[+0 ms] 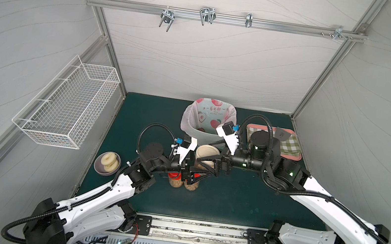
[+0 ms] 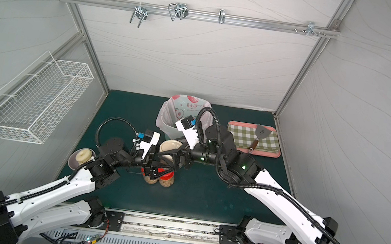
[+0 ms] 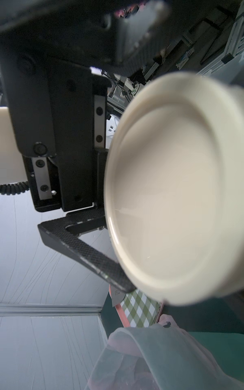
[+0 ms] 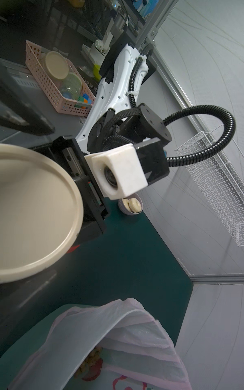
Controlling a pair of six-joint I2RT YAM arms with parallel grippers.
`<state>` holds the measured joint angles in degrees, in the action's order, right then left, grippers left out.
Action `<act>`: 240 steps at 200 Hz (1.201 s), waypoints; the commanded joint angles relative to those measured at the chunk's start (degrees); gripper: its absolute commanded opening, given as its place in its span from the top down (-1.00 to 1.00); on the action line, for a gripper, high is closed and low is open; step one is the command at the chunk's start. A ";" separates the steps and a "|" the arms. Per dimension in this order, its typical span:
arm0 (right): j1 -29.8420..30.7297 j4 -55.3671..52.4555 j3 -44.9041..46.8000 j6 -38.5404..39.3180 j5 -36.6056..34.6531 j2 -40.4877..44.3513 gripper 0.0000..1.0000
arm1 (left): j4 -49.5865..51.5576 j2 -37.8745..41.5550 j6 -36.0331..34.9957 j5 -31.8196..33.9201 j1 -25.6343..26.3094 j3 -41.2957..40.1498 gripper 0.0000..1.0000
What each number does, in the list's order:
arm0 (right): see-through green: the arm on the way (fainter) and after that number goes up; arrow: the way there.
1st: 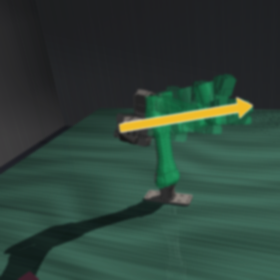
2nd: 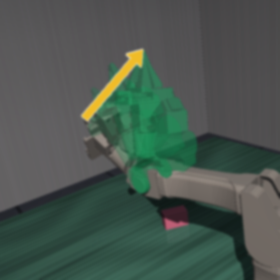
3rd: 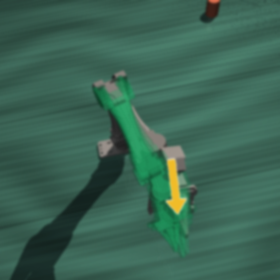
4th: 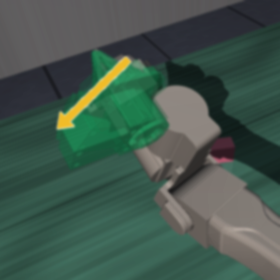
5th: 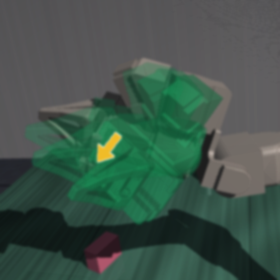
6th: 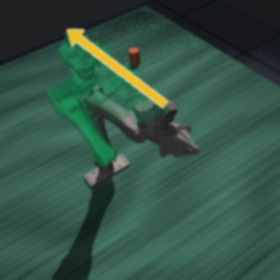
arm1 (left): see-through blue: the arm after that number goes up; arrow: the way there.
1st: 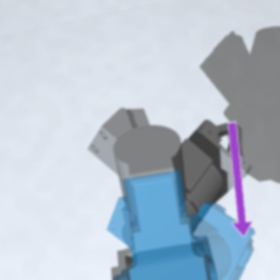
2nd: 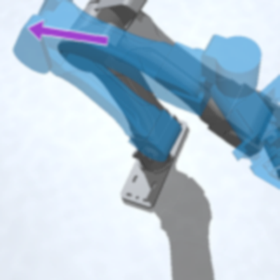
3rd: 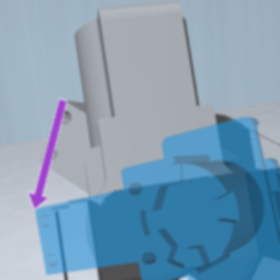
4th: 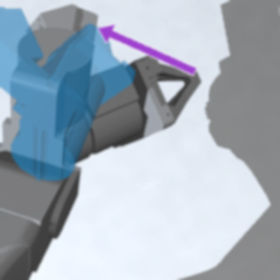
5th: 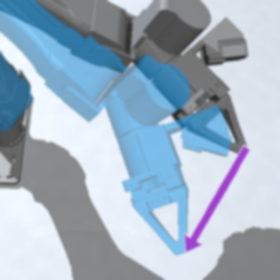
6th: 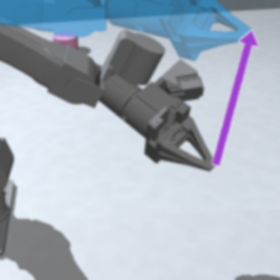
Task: Empty moldy peanuts from jars
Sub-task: Unscrew the lid from the jar.
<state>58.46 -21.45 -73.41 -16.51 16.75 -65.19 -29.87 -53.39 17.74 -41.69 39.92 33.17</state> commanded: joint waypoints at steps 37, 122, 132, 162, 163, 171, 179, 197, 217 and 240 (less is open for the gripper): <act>1.92 0.14 -2.07 0.34 3.47 -0.84 -0.76 | -4.75 -0.05 -0.50 1.17 -0.02 4.10 1.00; 1.91 0.31 -1.65 0.33 3.11 0.26 -0.92 | -4.52 -0.32 -0.95 2.12 -0.02 3.67 1.00; 1.92 0.42 -1.60 0.37 3.12 0.28 -0.89 | -4.59 -0.49 -0.95 2.14 -0.02 3.66 1.00; 1.92 0.31 -1.56 0.25 2.94 0.19 -0.80 | -4.58 -0.49 -0.95 2.27 -0.02 3.63 1.00; 1.92 0.34 -1.56 0.25 2.93 0.17 -0.79 | -4.58 -0.49 -0.95 2.30 -0.02 3.60 1.00; 1.92 0.36 -1.56 0.19 2.77 0.24 -0.74 | -4.58 -0.49 -1.03 2.36 -0.02 3.61 1.00; 1.91 0.36 -1.56 0.16 2.79 0.29 -0.69 | -4.52 -0.49 -1.04 2.51 -0.02 3.51 1.00; 1.92 0.43 -1.48 0.17 2.65 0.42 -0.61 | -4.50 -0.49 -1.12 2.59 -0.02 3.48 1.00; 1.91 0.24 -1.32 0.25 2.15 0.67 -0.52 | -4.41 -0.54 -1.13 2.76 -0.02 3.43 1.00; 1.83 -0.03 -1.38 0.84 0.97 1.03 -0.46 | -4.32 -0.65 -1.13 2.84 -0.02 3.31 1.00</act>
<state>59.16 -21.50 -73.93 -16.08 15.11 -66.04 -30.79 -53.58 16.64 -42.22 40.36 33.39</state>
